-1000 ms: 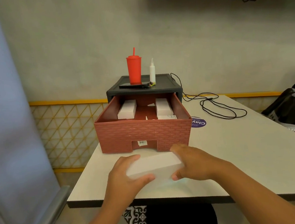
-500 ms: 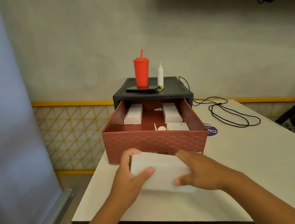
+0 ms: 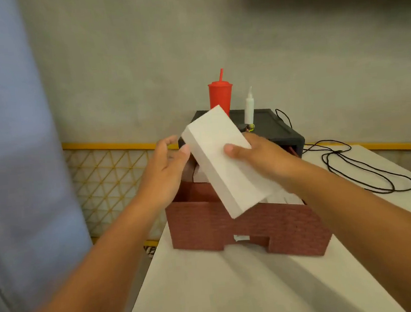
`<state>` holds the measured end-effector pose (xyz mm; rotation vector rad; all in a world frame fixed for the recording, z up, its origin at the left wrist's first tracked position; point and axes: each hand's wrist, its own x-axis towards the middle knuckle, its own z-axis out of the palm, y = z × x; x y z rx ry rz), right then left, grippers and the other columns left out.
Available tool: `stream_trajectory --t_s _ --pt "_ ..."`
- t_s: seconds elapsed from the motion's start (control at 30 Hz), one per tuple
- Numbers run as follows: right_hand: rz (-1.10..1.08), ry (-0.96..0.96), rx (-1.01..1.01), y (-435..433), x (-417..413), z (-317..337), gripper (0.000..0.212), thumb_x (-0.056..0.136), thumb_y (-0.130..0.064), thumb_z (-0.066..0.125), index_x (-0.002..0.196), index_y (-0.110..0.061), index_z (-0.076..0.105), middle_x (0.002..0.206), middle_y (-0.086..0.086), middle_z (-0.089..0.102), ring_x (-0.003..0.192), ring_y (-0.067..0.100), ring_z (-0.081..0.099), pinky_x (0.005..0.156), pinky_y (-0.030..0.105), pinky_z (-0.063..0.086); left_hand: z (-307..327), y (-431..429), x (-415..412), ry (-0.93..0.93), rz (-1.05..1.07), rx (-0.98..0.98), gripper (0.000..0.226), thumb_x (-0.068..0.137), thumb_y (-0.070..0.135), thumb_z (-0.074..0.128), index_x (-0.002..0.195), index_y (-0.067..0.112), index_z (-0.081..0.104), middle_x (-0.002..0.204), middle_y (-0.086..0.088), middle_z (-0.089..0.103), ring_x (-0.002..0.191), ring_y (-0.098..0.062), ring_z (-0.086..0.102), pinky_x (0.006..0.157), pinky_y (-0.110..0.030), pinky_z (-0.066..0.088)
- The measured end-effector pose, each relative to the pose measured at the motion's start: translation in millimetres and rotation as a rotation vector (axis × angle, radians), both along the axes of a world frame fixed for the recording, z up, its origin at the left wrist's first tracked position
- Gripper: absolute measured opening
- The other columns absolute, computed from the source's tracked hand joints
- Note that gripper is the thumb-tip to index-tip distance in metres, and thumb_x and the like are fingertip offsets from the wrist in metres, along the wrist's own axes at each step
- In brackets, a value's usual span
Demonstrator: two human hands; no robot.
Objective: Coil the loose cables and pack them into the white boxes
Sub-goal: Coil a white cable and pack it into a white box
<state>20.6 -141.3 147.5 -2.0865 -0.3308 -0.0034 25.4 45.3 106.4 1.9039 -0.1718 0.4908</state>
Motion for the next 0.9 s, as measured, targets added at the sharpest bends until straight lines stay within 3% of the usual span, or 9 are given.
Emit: stream_trajectory --t_s 0.13,0.23,0.3,0.4,0.5,0.57,0.7,0.83,0.9 --pt "-0.160 0.321 0.090 -3 51 -2 0.028 0.089 -0.041 0.058 0.093 -0.014 0.063 0.094 0.007 0.070 0.089 0.027 0.067 0.090 0.043 0.050 -31 11 25 0.287 0.045 0.103 0.053 0.096 0.026 0.047 0.145 0.023 0.028 0.146 -0.003 0.039 0.130 -0.020 0.041 0.106 -0.038 0.036" --pt "-0.209 0.458 0.046 6 79 -17 0.035 0.089 -0.037 0.059 0.106 -0.007 0.062 0.100 0.011 0.070 0.092 0.030 0.067 0.092 0.045 0.049 -50 12 32 0.402 0.020 0.025 0.032 0.100 0.018 0.036 0.126 0.036 0.043 0.110 0.011 0.058 0.098 -0.006 0.054 0.076 -0.023 0.043" --pt "-0.229 0.508 0.019 13 92 -27 0.033 0.091 -0.035 0.057 0.110 -0.008 0.059 0.097 0.010 0.069 0.085 0.028 0.067 0.082 0.040 0.054 -56 11 35 0.403 0.027 -0.038 0.031 0.100 0.019 0.032 0.119 0.035 0.051 0.090 0.013 0.056 0.081 -0.004 0.051 0.064 -0.023 0.037" --pt "-0.294 0.532 -0.055 26 108 -42 0.038 0.095 -0.033 0.051 0.115 -0.001 0.049 0.095 0.012 0.062 0.080 0.028 0.063 0.066 0.034 0.053 -61 10 37 0.375 0.043 -0.098 0.036 0.101 0.020 0.032 0.129 0.030 0.051 0.103 0.009 0.057 0.091 -0.007 0.051 0.073 -0.023 0.038" --pt "-0.297 0.525 -0.144 43 117 -64 0.047 0.096 -0.030 0.046 0.132 -0.001 0.040 0.127 0.017 0.051 0.112 0.035 0.054 0.094 0.040 0.047 -65 12 38 0.374 0.015 -0.149 0.038 0.101 0.019 0.031 0.135 0.029 0.047 0.123 0.008 0.055 0.109 -0.008 0.049 0.091 -0.023 0.038" --pt "-0.273 0.544 -0.179 52 117 -77 0.045 0.098 -0.025 0.043 0.137 -0.002 0.037 0.134 0.018 0.046 0.121 0.037 0.046 0.095 0.042 0.043 -68 13 39 0.383 -0.016 -0.154 0.039 0.101 0.021 0.031 0.135 0.031 0.046 0.127 0.010 0.054 0.115 -0.010 0.050 0.102 -0.030 0.038" --pt "-0.176 0.642 -0.184 56 112 -93 0.024 0.098 -0.013 0.044 0.112 0.005 0.050 0.105 0.019 0.058 0.098 0.035 0.059 0.069 0.039 0.053 -74 14 43 0.390 -0.012 -0.138 0.039 0.101 0.024 0.031 0.137 0.032 0.045 0.126 0.007 0.057 0.114 -0.013 0.054 0.103 -0.039 0.042" --pt "0.000 0.671 -0.348 53 107 -96 0.019 0.086 -0.011 0.063 0.101 0.001 0.062 0.098 0.017 0.065 0.092 0.030 0.064 0.077 0.036 0.052 -71 13 39 0.376 -0.005 -0.131 0.038 0.101 0.022 0.031 0.135 0.033 0.046 0.123 0.009 0.058 0.114 -0.012 0.054 0.102 -0.035 0.042" --pt "0.072 0.598 -0.480 56 99 -93 0.014 0.084 -0.017 0.066 0.088 -0.003 0.064 0.080 0.010 0.064 0.076 0.021 0.063 0.065 0.026 0.050 -71 13 38 0.384 0.003 -0.120 0.041 0.101 0.024 0.032 0.141 0.032 0.039 0.136 0.008 0.050 0.124 -0.012 0.047 0.108 -0.037 0.036"
